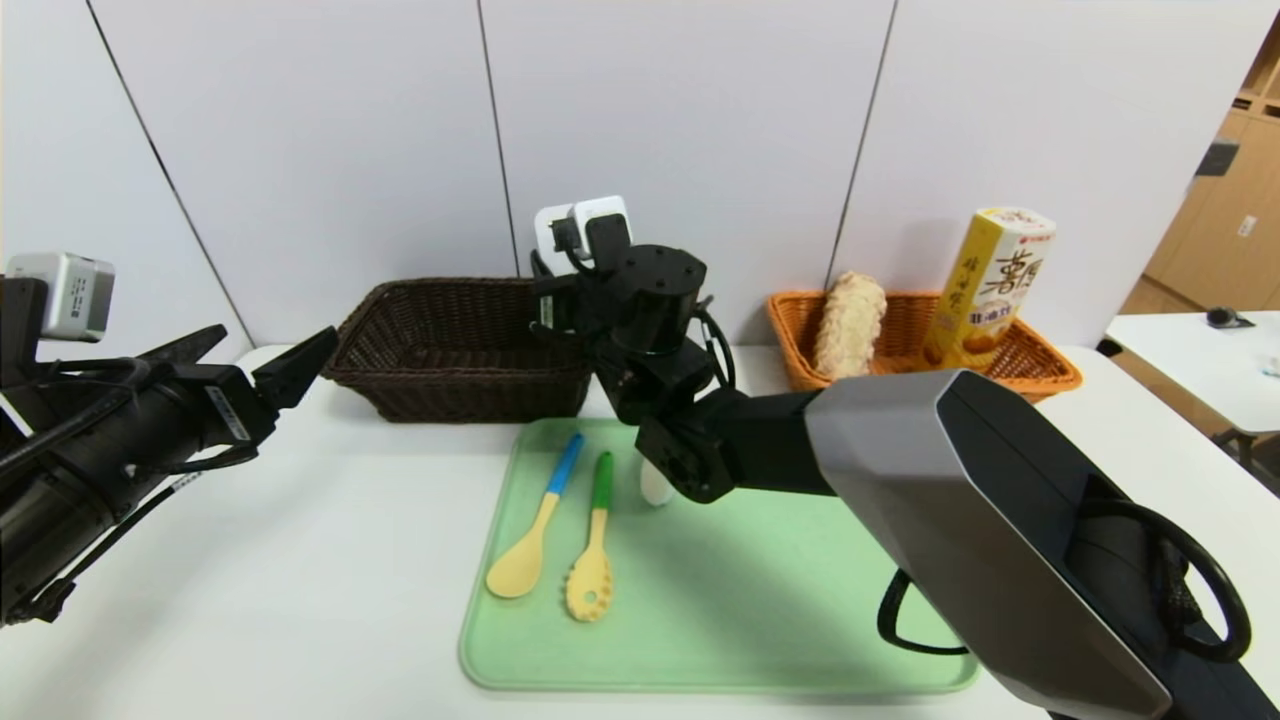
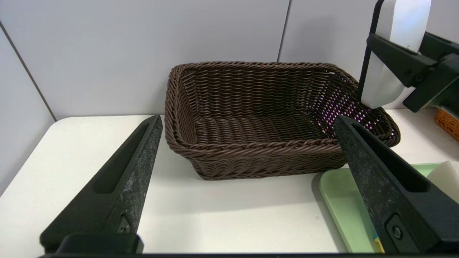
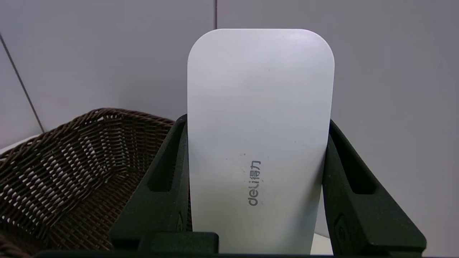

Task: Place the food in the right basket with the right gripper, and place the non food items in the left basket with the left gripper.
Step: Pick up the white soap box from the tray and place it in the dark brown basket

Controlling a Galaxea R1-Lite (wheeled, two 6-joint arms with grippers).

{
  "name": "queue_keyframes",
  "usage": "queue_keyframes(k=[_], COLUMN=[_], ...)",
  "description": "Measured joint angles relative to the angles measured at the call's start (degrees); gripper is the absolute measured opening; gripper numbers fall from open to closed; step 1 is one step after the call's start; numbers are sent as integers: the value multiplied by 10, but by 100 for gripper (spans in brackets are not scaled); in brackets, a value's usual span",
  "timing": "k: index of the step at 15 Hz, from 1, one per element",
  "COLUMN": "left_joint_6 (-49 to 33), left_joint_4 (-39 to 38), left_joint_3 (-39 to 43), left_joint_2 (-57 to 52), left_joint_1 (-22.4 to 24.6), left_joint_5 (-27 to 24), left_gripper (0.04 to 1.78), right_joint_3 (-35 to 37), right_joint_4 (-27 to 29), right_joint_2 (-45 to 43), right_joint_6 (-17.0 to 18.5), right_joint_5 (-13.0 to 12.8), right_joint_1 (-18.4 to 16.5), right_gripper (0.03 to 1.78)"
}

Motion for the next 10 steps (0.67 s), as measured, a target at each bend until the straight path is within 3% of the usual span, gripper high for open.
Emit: queue_keyframes(k=[10], left_joint_6=[0], left_joint_4=[-1], left_joint_3=[7], left_joint_2=[7], left_joint_1=[0], left_joint_5=[1], left_gripper=[169], right_joint_3=[-1], right_joint_4=[4], right_joint_2=[16], right_joint_6=[-3], right_joint_5=[12], right_joint_1=[-6], right_gripper=[99])
